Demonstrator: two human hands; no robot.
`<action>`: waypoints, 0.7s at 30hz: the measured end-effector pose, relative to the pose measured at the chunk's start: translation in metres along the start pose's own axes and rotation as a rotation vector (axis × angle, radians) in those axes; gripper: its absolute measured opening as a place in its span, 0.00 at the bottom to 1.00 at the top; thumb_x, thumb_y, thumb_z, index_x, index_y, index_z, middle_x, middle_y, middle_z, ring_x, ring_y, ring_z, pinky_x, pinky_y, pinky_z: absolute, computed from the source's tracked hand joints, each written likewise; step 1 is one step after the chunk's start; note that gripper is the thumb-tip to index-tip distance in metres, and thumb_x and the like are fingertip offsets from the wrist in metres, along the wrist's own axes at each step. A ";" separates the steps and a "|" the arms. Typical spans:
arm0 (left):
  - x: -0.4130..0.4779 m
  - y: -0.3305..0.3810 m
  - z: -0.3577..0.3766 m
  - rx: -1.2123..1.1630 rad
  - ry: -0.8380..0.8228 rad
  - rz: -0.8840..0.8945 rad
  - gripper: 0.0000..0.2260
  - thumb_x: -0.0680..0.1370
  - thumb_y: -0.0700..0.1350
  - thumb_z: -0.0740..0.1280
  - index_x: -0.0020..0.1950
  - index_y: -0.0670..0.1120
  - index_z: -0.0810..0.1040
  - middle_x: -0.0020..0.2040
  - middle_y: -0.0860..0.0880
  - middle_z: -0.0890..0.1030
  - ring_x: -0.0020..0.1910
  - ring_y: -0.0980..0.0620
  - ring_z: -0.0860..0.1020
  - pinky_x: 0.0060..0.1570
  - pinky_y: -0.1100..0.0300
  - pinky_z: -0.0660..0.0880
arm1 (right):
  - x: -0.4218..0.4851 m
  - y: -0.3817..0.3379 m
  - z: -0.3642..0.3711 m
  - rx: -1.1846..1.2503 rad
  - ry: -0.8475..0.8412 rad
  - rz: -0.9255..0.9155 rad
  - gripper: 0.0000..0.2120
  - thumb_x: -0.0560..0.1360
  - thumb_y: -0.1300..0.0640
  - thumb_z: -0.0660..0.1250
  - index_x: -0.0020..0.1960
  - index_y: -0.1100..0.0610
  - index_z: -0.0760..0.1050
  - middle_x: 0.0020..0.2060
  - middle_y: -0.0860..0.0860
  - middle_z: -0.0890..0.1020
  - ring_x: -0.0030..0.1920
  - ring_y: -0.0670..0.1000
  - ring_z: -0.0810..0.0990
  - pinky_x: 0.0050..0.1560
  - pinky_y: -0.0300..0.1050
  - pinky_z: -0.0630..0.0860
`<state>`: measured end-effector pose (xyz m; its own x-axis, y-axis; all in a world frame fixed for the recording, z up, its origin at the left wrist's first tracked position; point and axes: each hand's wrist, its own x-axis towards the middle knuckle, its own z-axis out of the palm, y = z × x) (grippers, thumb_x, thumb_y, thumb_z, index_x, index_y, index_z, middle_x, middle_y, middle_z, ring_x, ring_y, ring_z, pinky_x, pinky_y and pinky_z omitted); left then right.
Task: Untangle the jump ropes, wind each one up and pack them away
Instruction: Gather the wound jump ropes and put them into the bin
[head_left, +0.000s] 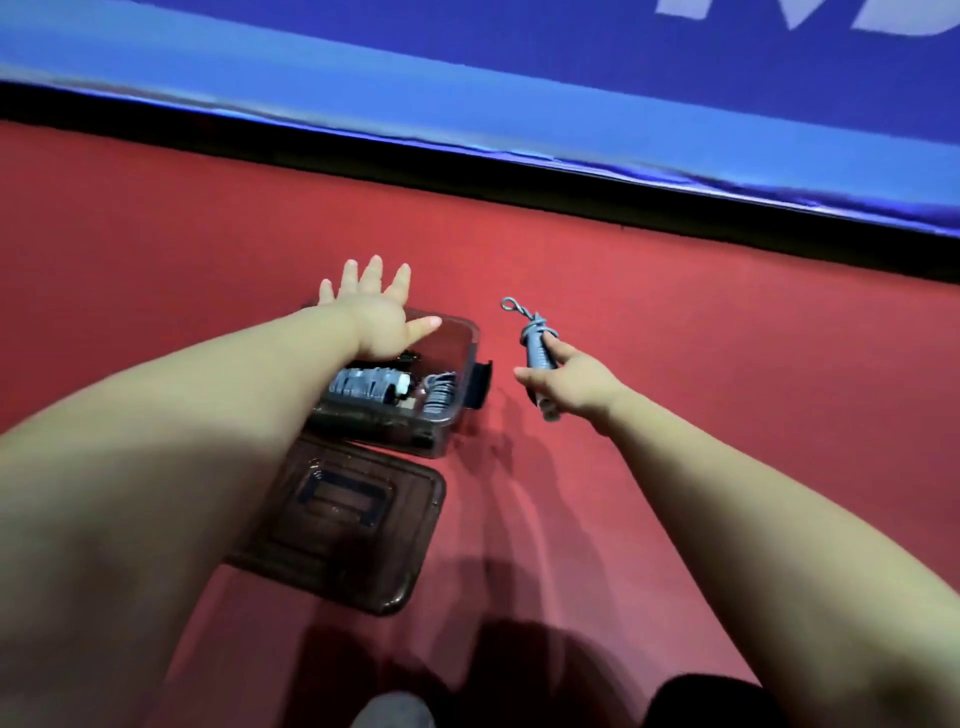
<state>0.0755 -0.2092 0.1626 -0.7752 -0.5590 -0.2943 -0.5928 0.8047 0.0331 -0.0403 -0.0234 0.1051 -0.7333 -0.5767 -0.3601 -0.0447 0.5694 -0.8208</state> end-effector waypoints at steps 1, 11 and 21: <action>0.006 -0.018 0.004 -0.023 -0.002 -0.036 0.34 0.78 0.66 0.49 0.77 0.52 0.38 0.78 0.46 0.37 0.76 0.43 0.37 0.74 0.44 0.40 | 0.013 -0.016 0.020 -0.056 -0.039 -0.013 0.33 0.74 0.57 0.69 0.74 0.52 0.57 0.30 0.52 0.73 0.25 0.49 0.68 0.28 0.43 0.67; 0.049 -0.109 0.067 -0.186 -0.110 -0.201 0.34 0.79 0.65 0.48 0.77 0.51 0.37 0.77 0.45 0.37 0.76 0.42 0.37 0.74 0.43 0.41 | 0.086 -0.073 0.132 -0.599 -0.256 0.253 0.15 0.78 0.55 0.61 0.34 0.58 0.69 0.23 0.52 0.75 0.28 0.50 0.72 0.38 0.44 0.72; 0.081 -0.123 0.101 -0.282 -0.077 -0.199 0.34 0.79 0.65 0.48 0.77 0.52 0.36 0.77 0.46 0.35 0.76 0.43 0.35 0.74 0.44 0.39 | 0.140 -0.032 0.178 -0.776 -0.102 0.330 0.31 0.70 0.43 0.66 0.67 0.57 0.63 0.58 0.56 0.78 0.56 0.57 0.78 0.55 0.48 0.76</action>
<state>0.1075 -0.3332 0.0381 -0.6261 -0.6738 -0.3923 -0.7758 0.5888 0.2268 -0.0203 -0.2267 0.0023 -0.7275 -0.3396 -0.5962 -0.3192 0.9367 -0.1439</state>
